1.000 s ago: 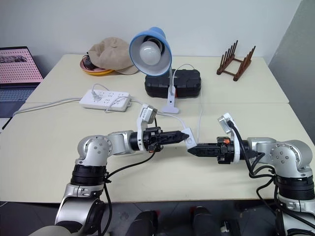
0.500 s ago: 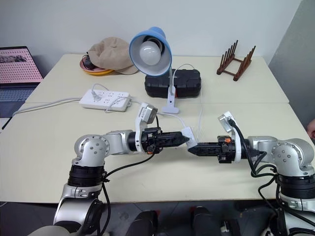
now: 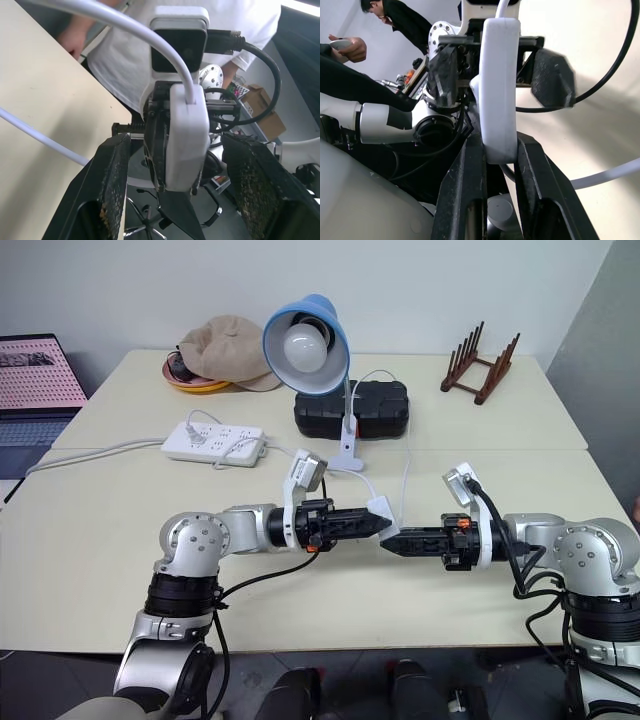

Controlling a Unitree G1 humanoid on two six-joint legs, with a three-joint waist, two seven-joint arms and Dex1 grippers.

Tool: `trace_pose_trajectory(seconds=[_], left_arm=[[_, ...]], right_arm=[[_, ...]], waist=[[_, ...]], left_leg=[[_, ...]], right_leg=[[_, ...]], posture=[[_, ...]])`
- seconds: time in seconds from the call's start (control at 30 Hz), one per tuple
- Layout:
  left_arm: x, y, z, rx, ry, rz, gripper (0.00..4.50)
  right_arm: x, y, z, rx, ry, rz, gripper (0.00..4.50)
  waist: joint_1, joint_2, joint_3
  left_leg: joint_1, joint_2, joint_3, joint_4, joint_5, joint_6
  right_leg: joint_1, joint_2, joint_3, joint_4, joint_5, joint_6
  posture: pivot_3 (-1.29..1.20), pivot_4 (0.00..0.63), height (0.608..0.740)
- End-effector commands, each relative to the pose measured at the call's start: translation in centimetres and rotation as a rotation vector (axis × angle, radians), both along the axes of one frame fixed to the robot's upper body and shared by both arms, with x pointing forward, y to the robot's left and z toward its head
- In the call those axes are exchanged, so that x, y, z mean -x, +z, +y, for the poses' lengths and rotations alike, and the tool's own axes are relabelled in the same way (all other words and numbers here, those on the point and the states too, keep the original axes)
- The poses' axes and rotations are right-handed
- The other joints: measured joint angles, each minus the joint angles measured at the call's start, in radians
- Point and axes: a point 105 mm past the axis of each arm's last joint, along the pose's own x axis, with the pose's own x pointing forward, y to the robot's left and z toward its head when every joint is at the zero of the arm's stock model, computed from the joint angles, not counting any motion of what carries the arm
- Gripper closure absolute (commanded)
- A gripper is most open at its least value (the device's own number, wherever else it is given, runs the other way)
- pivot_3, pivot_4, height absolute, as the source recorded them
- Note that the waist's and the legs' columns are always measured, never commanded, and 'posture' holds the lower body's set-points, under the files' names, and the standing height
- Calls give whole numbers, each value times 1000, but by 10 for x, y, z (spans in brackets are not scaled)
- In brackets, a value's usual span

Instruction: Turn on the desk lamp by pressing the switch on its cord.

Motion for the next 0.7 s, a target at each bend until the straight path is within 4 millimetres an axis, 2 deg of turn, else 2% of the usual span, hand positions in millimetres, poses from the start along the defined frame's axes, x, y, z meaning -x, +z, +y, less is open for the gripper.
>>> trace_pose_trajectory(seconds=[0.03, 0.07, 0.2, 0.5, 0.7], left_arm=[[2, 11, 2, 41, -13, -34, 2082], [3, 10, 2, 36, -16, -37, 2348], [3, 10, 2, 40, -19, -33, 2889], [2, 13, 3, 57, -17, -17, 3948], [7, 12, 4, 76, -44, 35, 4012]], right_arm=[[6, 7, 3, -14, 41, -29, 4104], [6, 7, 3, -14, 42, -29, 4104], [6, 7, 2, -13, 40, -29, 4104], [6, 7, 2, -10, 42, -28, 4104], [6, 1, 1, 20, 40, -45, 4104]], waist=[[0, 0, 0], [0, 0, 0], [0, 0, 0], [0, 0, 0], [0, 0, 0]], left_leg=[[0, 0, 0, 0, 0, 0], [0, 0, 0, 0, 0, 0], [0, 0, 0, -1, 0, 0], [0, 0, 0, -1, 0, 0], [0, 0, 0, -1, 0, 0]], right_leg=[[0, 0, 0, 0, 0, 0], [0, 0, 0, 0, 0, 0], [0, 0, 0, 0, 0, 0], [0, 0, 0, 0, 0, 0], [0, 0, 0, -1, 0, 0]], posture=[[0, 150, 740], [0, 150, 740], [0, 150, 740], [0, 150, 740], [0, 150, 740]])
